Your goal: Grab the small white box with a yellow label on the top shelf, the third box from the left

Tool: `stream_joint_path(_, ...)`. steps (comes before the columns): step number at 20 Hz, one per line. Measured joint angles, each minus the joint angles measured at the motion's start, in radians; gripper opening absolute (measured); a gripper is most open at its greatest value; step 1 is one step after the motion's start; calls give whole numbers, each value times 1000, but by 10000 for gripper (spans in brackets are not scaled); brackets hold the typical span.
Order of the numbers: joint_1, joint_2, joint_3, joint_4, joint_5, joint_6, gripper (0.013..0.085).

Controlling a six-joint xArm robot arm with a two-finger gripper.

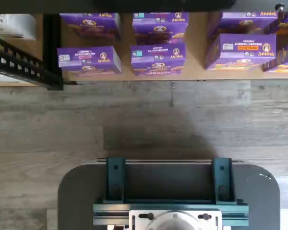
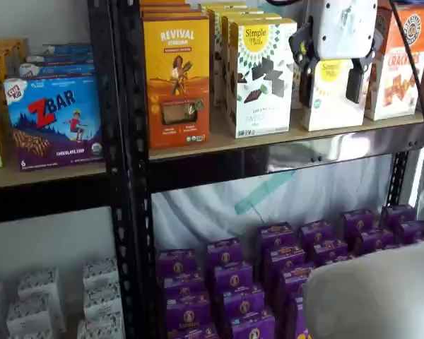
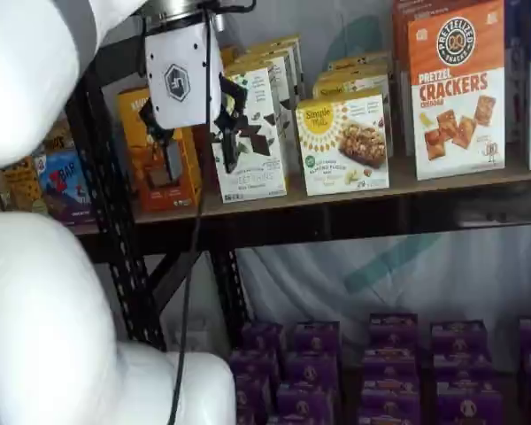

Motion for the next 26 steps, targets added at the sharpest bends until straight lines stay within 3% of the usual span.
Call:
stream_joint_path(3, -22, 1, -1, 25, 3, -11, 850)
stream_joint_path(7, -20, 1, 2, 26, -2, -10, 850)
stream_joint_path(12, -33, 5, 13, -10, -58, -37, 850)
stream_joint_path(17, -106, 46, 16, -56, -157, -121, 850)
stream_joint_path(26, -260, 163, -24, -35, -305, -266, 850)
